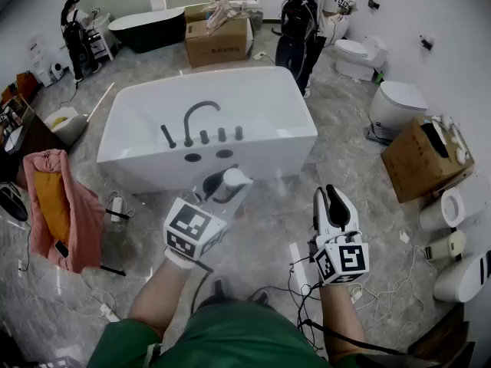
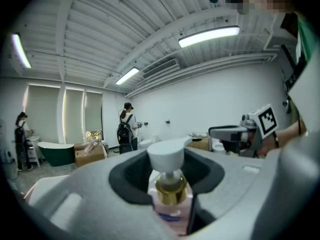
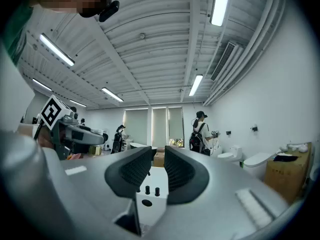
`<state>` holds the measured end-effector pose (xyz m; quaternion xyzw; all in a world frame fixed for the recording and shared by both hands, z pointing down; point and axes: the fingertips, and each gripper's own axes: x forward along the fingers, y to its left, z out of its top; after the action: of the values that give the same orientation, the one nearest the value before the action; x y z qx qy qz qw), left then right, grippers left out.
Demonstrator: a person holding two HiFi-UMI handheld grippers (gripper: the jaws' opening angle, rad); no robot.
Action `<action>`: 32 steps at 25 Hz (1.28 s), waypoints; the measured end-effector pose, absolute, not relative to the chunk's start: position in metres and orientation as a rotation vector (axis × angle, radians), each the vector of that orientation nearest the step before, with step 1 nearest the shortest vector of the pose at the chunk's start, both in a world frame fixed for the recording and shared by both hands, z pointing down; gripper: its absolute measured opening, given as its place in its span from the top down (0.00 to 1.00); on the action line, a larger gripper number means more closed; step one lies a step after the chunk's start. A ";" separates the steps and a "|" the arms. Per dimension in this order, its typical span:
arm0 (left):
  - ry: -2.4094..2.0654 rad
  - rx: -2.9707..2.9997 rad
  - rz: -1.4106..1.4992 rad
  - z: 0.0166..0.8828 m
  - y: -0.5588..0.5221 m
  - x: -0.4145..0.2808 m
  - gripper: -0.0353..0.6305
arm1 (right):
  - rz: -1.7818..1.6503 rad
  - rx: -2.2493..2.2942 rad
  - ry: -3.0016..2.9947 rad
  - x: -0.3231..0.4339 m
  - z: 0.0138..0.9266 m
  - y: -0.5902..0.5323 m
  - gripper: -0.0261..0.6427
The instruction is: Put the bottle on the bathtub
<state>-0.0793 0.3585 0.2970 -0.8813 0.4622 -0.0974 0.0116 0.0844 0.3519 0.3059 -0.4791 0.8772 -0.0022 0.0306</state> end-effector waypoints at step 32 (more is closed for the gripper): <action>1.567 -2.694 -0.228 0.277 0.376 -0.057 0.71 | -0.079 -1.450 2.661 0.150 0.296 0.392 0.81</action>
<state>-0.0566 0.3761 0.2766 -0.8621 0.5014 -0.0730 0.0086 0.1497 0.3918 0.2963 -0.4776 0.8765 -0.0259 0.0551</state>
